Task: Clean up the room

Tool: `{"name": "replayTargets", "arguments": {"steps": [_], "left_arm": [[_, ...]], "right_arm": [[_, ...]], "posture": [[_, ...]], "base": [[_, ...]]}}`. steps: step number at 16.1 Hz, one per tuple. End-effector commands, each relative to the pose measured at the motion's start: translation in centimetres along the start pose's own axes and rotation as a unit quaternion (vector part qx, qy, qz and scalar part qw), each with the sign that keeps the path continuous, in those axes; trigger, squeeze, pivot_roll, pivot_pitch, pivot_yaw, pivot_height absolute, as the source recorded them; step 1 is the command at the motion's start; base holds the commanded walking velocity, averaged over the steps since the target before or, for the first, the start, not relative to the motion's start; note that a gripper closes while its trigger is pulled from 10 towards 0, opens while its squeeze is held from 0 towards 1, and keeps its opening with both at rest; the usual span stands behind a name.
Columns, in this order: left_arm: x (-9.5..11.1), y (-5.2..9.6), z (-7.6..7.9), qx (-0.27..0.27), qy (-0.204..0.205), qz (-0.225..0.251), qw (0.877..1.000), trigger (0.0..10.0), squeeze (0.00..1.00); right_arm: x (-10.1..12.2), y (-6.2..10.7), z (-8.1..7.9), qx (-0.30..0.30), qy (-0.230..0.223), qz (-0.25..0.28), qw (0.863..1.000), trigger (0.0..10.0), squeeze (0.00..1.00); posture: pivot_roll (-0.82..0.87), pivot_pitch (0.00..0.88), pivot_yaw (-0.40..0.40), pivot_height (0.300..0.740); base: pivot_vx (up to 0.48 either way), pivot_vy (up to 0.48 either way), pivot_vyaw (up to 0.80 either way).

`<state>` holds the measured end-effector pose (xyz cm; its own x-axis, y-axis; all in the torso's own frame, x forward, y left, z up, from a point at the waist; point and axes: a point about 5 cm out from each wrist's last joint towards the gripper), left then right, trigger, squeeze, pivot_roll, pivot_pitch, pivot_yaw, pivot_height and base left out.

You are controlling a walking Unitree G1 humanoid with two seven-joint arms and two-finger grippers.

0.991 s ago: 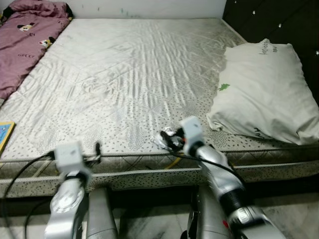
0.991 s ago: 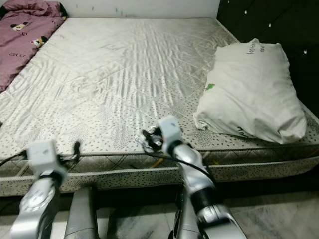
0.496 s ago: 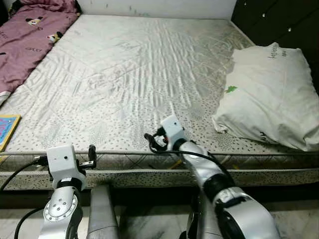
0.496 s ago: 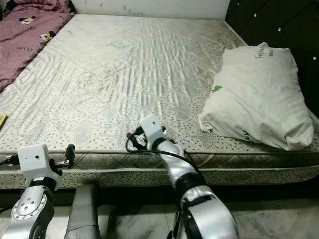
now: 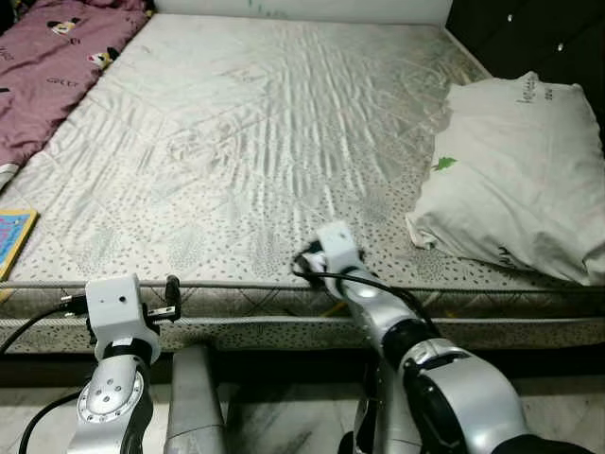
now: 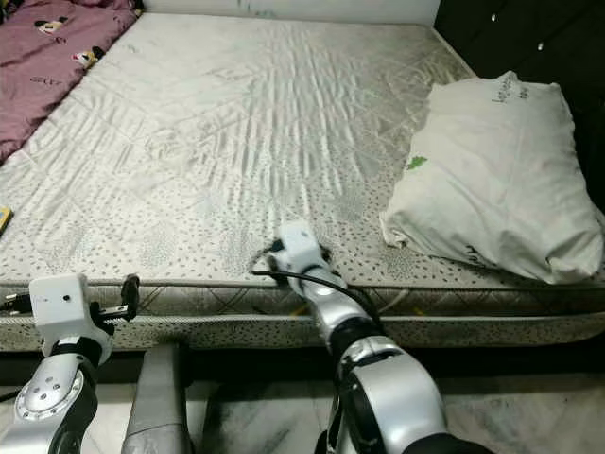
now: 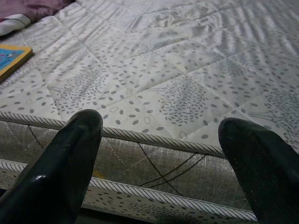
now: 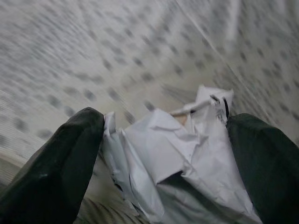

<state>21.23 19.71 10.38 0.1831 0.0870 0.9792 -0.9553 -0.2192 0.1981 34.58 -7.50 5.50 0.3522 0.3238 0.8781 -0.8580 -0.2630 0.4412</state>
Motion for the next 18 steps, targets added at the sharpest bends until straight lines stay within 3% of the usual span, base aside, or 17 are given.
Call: {"name": "replayTargets", "arguments": {"steps": [1,2,3,4,11,18], "left_arm": [[0.3,0.0,0.1,-0.001,-0.005,0.002,1.000,10.0,0.00],[0.3,0.0,0.1,-0.001,-0.005,0.001,1.000,10.0,0.00],[0.3,0.0,0.1,-0.001,-0.005,0.000,1.000,10.0,0.00],[0.3,-0.2,0.2,-0.002,-0.005,0.001,1.000,10.0,0.00],[0.5,-1.2,0.7,-0.013,-0.004,0.002,1.000,10.0,0.00],[0.6,-2.3,1.6,-0.025,0.003,0.011,1.000,10.0,0.00]], "right_arm": [[-1.1,0.1,0.4,-0.014,-0.004,-0.032,0.999,10.0,0.00],[-1.4,0.2,0.5,-0.016,-0.009,-0.040,0.999,10.0,0.00],[-1.8,0.3,0.5,-0.016,-0.020,-0.046,0.999,9.3,0.00],[-2.2,0.4,0.2,-0.005,-0.037,-0.050,0.998,0.0,0.00],[-2.4,0.4,-0.4,0.014,-0.033,-0.052,0.998,0.0,0.00],[-2.0,0.3,0.8,0.003,-0.015,-0.051,0.999,0.0,0.00]], "posture": [[0.29,0.075,-0.058,0.500],[0.29,0.075,-0.058,0.500],[0.29,0.072,-0.057,0.500],[0.29,0.066,-0.055,0.500],[0.27,0.035,-0.048,0.500],[0.26,0.000,-0.057,0.500]], "base": [[0.000,0.000,0.00],[0.000,0.000,0.00],[0.000,0.000,0.00],[0.000,0.000,0.00],[0.000,0.000,0.00],[0.000,0.000,0.00]]}}
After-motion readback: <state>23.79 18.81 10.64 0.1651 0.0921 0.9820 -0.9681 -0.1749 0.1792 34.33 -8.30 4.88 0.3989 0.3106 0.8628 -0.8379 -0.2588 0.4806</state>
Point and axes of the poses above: a point about 5 cm out from each wrist's last joint towards the gripper, its own y axis pointing back from the gripper into the wrist, its own x axis along the axis of the wrist's last joint, z = x × y, and after that the axes turned 4 degrees about y, right-handed
